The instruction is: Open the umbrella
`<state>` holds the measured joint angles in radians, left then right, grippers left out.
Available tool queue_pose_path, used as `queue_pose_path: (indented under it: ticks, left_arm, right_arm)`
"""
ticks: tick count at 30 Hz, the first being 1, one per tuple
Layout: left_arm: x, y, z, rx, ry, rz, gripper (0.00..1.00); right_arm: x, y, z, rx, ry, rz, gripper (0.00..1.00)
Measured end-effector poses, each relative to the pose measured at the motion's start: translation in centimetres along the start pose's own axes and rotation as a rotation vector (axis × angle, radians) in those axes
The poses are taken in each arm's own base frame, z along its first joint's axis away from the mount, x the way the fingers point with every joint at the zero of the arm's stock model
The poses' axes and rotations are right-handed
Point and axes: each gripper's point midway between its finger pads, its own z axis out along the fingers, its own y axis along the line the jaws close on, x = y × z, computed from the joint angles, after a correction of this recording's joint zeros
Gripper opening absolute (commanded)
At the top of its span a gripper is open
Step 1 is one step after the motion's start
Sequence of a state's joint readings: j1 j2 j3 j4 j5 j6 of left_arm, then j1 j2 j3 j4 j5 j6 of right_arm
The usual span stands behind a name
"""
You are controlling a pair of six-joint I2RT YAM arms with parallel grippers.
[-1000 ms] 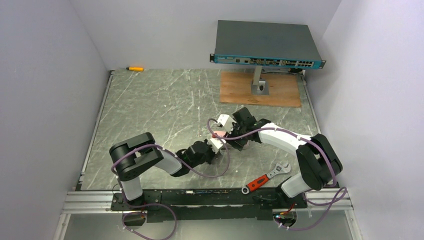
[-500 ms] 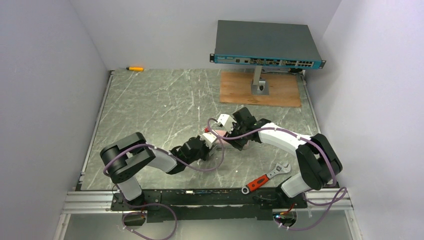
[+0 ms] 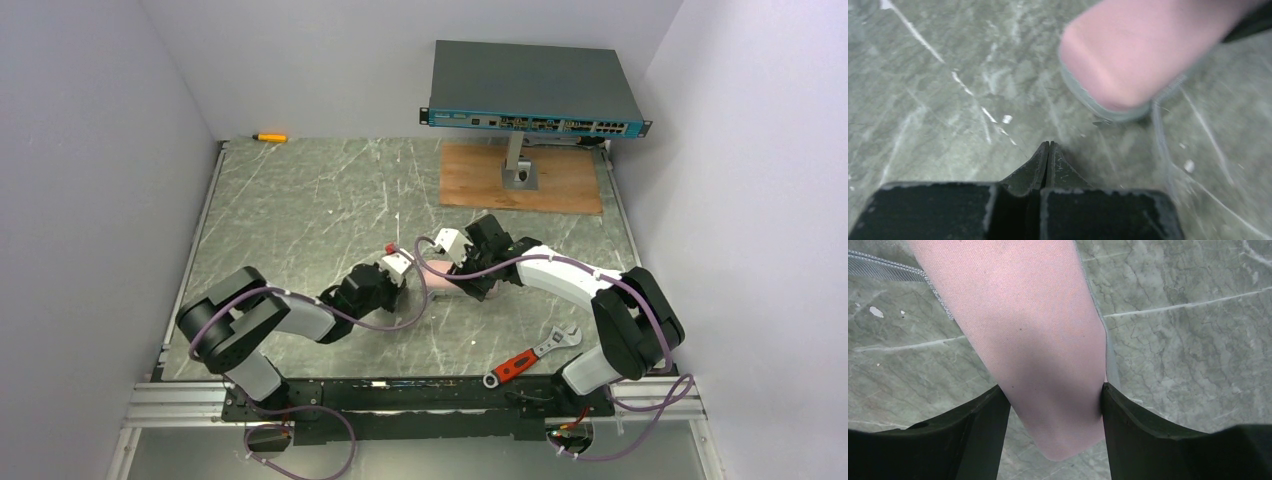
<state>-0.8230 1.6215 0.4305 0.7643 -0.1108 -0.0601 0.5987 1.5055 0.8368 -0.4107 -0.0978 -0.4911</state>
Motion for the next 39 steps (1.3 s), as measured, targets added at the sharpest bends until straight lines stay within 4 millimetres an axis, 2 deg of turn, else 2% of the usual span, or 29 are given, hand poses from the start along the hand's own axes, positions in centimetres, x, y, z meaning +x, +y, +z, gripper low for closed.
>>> queue_pose_path:
  ticks: [6, 9, 18, 24, 28, 32, 36, 39]
  left_arm:
    - [-0.4, -2.6, -1.1, 0.175, -0.029, 0.068, 0.28]
    - [-0.6, -3.6, -1.4, 0.242, -0.053, 0.110, 0.30]
    - [-0.4, -5.6, -1.5, 0.378, -0.120, 0.228, 0.28]
    - [0.7, -5.8, -0.9, 0.389, -0.113, 0.238, 0.28]
    - [0.3, -5.5, -0.8, 0.378, -0.128, 0.233, 0.39]
    - [0.5, -5.0, -1.0, 0.368, -0.133, 0.230, 0.45]
    - [0.4, -4.6, -0.8, 0.359, -0.140, 0.234, 0.45]
    - [0.5, -4.4, -0.4, 0.358, -0.138, 0.234, 0.41]
  right_arm:
    - [0.0, 0.0, 0.0, -0.004, -0.002, -0.014, 0.46]
    - [0.1, 0.0, 0.0, -0.004, -0.012, -0.037, 0.47]
    - [0.4, -0.1, 0.0, 0.001, -0.058, -0.137, 0.46]
    - [0.5, -0.1, 0.0, -0.012, -0.085, -0.172, 0.45]
    - [0.6, -0.3, 0.0, -0.024, -0.101, -0.183, 0.45]
    - [0.7, -0.4, -0.1, -0.045, -0.121, -0.198, 0.46]
    - [0.8, -0.5, -0.1, -0.058, -0.133, -0.228, 0.45]
    - [0.8, -0.5, -0.1, -0.062, -0.135, -0.242, 0.45]
